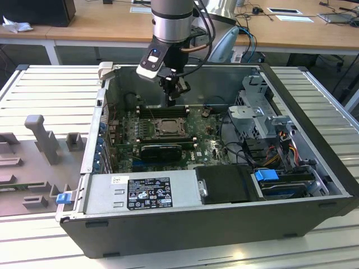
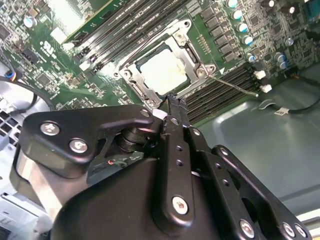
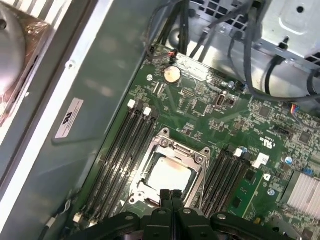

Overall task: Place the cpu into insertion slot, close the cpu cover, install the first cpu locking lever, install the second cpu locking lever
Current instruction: 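Install the first cpu locking lever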

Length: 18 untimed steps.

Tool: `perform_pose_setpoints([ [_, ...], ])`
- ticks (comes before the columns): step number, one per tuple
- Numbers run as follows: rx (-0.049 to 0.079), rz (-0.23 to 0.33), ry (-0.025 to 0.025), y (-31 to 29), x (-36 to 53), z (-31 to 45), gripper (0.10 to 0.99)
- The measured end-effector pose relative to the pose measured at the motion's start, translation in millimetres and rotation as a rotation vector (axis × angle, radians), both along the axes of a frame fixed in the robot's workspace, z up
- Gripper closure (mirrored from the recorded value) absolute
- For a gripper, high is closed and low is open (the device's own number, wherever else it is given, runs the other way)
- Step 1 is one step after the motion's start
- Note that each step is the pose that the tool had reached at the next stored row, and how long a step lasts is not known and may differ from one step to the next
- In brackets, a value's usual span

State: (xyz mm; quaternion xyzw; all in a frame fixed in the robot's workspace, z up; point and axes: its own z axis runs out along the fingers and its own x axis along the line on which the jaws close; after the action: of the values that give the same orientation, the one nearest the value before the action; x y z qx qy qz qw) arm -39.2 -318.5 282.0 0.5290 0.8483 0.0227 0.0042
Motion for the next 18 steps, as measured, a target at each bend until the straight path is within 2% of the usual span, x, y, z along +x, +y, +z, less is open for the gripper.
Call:
perform_pose_setpoints([
  [8, 0.000, 0.105, 0.0000, 0.0, 0.0, 0.0, 0.980],
  [12, 0.000, 0.191, 0.0000, 0.0, 0.0, 0.0, 0.980],
  [18, 0.000, 0.274, 0.0000, -0.1, 0.0, 0.0, 0.980],
])
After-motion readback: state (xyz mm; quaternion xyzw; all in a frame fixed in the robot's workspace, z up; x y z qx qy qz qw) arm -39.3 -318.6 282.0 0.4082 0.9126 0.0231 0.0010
